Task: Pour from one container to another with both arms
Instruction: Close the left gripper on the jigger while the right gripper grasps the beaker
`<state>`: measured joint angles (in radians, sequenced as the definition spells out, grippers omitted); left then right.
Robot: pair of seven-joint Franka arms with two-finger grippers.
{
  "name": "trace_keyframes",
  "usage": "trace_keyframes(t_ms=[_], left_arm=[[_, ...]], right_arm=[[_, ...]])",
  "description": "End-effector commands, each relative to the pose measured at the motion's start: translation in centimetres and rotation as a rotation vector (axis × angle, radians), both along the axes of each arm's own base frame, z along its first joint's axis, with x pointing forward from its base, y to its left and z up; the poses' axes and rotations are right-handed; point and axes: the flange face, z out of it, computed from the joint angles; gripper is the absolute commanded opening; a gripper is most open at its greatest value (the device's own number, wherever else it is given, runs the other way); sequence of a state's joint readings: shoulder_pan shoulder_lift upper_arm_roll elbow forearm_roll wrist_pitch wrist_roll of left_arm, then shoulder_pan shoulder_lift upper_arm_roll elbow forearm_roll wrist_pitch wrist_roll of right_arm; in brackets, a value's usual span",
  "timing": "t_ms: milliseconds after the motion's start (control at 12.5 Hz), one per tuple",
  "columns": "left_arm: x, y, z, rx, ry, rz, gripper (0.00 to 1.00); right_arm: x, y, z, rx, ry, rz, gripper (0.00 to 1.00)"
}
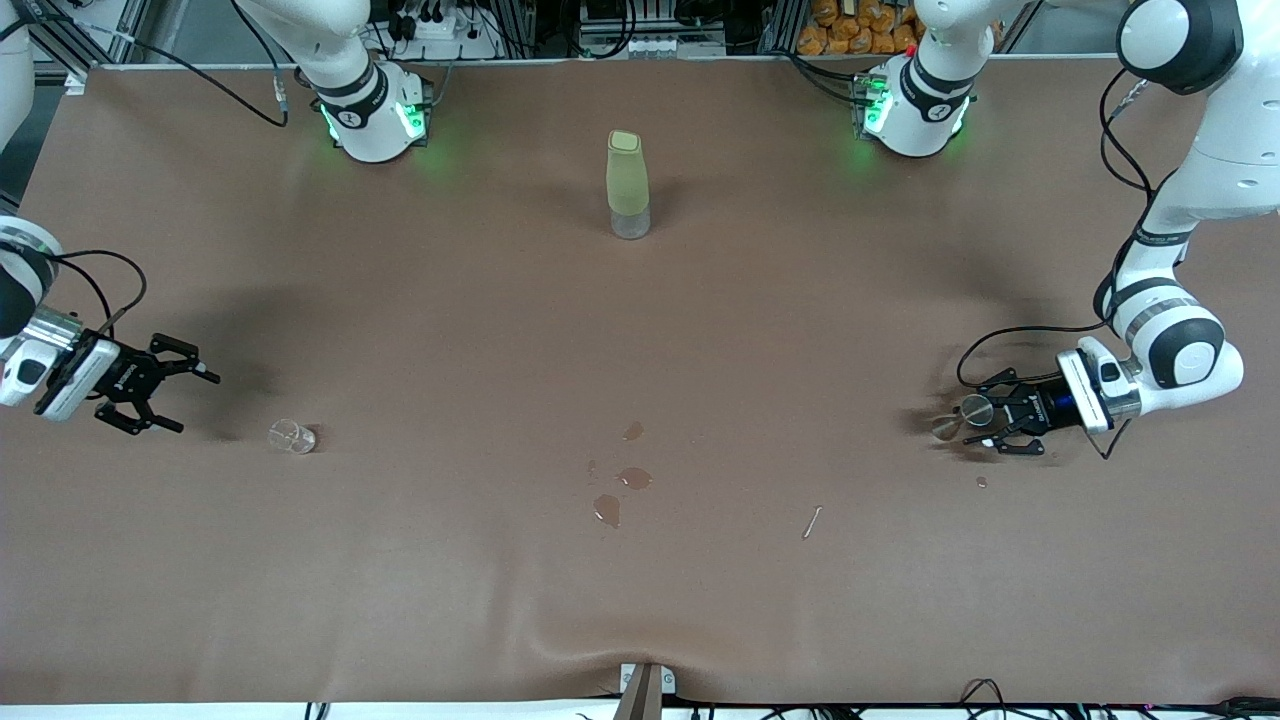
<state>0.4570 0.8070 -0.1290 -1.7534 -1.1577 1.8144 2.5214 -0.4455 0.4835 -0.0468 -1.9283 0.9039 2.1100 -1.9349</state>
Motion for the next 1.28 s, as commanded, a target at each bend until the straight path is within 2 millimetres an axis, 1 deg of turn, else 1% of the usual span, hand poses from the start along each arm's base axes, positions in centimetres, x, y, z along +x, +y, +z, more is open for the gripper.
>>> trace_keyframes(t_ms=[0,80,159,239,399,478,558,638,718,797,877,957,1037,1116,1196], left_arm=[[0.1,-0.3,-0.8,-0.034,-0.020,0.014,0.46],[0.2,-0.3,-1.0,-0.035,-0.019,0.016,0.46],[0.3,-0.3,-1.2,-0.037,-0.020,0.014,0.45],[0.4,-0.4,-1.3,-0.036,-0.019,0.014,0.43],[0.5,-0.7,-1.3,-0.036,-0.021,0.010,0.42],[0.6,-0.7,-1.2,-0.036,-0.021,0.010,0.37],[0.6,-0.7,-1.2,-0.037,-0.015,0.012,0.30],[0.6,-0.5,-1.2,-0.036,-0.014,0.013,0.18],[0.6,-0.6,-1.2,-0.037,-0.013,0.013,0.09],[0.6,-0.6,-1.2,-0.038,-0.010,0.014,0.04],[0.9,-0.7,-0.9,-0.036,-0.015,0.011,0.00],[1.2,-1.2,-0.7,-0.038,0.003,0.009,0.00],[1.7,-1.8,0.0,-0.029,0.025,-0.003,0.00],[2.7,-3.8,0.8,-0.016,0.045,-0.043,0.00],[3.7,-6.4,1.6,-0.017,0.070,-0.079,0.00]], right_arm=[[-0.5,-0.6,-3.5,0.058,-0.126,0.014,1.00],[-0.8,-0.5,-4.8,0.072,-0.153,0.024,1.00],[-1.3,-0.8,-5.9,0.077,-0.154,0.027,1.00],[-1.6,-0.8,-6.7,0.091,-0.164,0.039,1.00],[-1.6,-0.2,-7.9,0.123,-0.238,0.059,1.00],[-1.5,0.0,-8.5,0.125,-0.280,0.063,1.00],[-1.5,0.2,-9.2,0.135,-0.311,0.066,1.00],[-1.3,0.9,-9.7,0.164,-0.344,0.075,1.00],[-1.4,1.2,-10.2,0.181,-0.356,0.067,1.00],[-1.6,1.4,-11.3,0.189,-0.360,0.067,1.00],[-1.6,2.0,-12.2,0.233,-0.384,0.052,1.00],[-1.6,2.7,-12.9,0.285,-0.418,0.028,1.00],[-1.8,3.0,-13.7,0.296,-0.427,0.022,1.00],[-2.0,3.1,-14.5,0.302,-0.422,0.018,1.00],[-2.0,3.2,-14.6,0.305,-0.423,0.013,1.00]])
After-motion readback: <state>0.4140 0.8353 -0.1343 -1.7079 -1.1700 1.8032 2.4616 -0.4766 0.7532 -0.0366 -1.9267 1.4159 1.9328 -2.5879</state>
